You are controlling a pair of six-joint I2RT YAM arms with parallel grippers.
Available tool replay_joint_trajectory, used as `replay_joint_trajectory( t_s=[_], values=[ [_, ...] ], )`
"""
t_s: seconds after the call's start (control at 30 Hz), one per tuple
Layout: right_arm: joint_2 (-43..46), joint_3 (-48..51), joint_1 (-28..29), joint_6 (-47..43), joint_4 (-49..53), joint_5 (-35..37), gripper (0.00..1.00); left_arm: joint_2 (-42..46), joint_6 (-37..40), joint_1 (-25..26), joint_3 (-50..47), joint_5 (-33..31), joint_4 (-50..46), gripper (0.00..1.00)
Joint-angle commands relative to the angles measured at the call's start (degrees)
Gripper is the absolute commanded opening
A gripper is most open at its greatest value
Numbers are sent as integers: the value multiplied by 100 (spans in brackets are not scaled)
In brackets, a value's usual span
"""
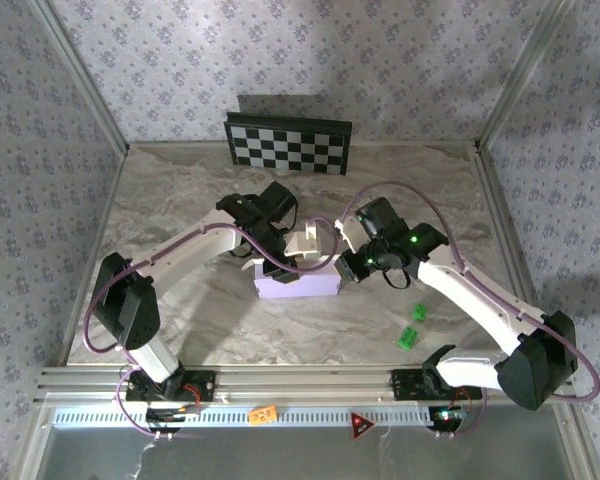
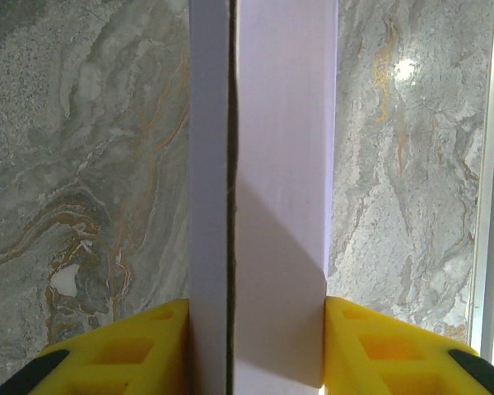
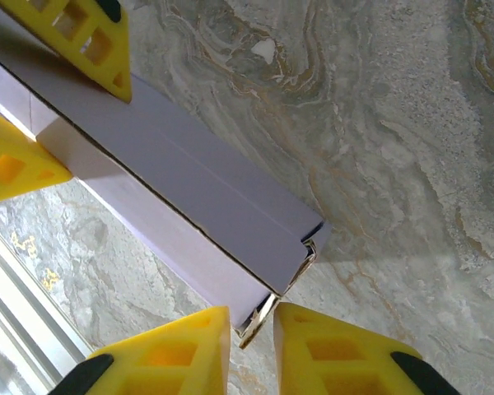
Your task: Fold the paper box
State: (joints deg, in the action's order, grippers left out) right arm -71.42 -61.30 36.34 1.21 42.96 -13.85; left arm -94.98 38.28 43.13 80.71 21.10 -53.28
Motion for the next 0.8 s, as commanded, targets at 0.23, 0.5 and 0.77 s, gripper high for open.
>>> replay_joint_trajectory(
  t_s=[0.23,0.5,0.77],
  values=[
    [-96,-158,188,725,-196,317,13,-137,-58,10,-64,-247,-201,39],
    [57,129,408,1188,-380,748,9,-117,-97,-2,-70,-271,-175,39],
    [145,204,583,1433,-561,936,9,-130,-137,-6,-62,-291,-91,39]
  ],
)
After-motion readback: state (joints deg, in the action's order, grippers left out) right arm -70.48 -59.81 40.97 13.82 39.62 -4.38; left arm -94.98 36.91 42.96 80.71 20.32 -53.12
